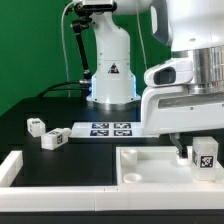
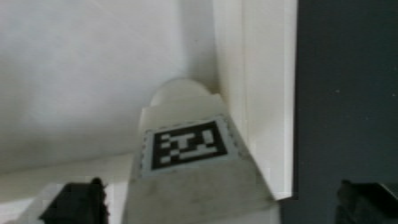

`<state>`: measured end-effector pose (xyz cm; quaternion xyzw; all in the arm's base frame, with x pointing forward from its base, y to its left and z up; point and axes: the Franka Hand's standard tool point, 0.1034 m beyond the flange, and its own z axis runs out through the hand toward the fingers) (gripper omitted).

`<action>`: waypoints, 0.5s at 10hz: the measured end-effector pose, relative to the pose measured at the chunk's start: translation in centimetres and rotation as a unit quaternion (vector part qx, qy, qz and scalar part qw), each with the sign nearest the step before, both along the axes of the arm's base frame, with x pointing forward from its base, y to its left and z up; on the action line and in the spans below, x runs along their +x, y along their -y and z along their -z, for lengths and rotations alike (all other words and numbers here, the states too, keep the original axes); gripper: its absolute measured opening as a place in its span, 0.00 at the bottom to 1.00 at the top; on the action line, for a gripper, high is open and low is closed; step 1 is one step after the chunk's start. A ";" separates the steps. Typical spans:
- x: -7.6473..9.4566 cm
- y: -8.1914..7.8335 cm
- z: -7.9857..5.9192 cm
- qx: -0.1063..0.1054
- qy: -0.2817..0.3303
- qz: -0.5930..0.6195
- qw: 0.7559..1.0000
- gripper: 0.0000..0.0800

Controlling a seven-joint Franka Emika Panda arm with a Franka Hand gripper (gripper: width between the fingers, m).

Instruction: Assemble square table

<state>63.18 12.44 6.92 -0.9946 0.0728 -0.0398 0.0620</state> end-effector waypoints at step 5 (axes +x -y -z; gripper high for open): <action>-0.2 0.5 0.2 0.008 -0.018 0.128 0.992 0.37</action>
Offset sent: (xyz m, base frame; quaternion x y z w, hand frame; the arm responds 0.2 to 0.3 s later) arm 0.0000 0.0000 0.0000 0.0000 0.0000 0.1938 0.9810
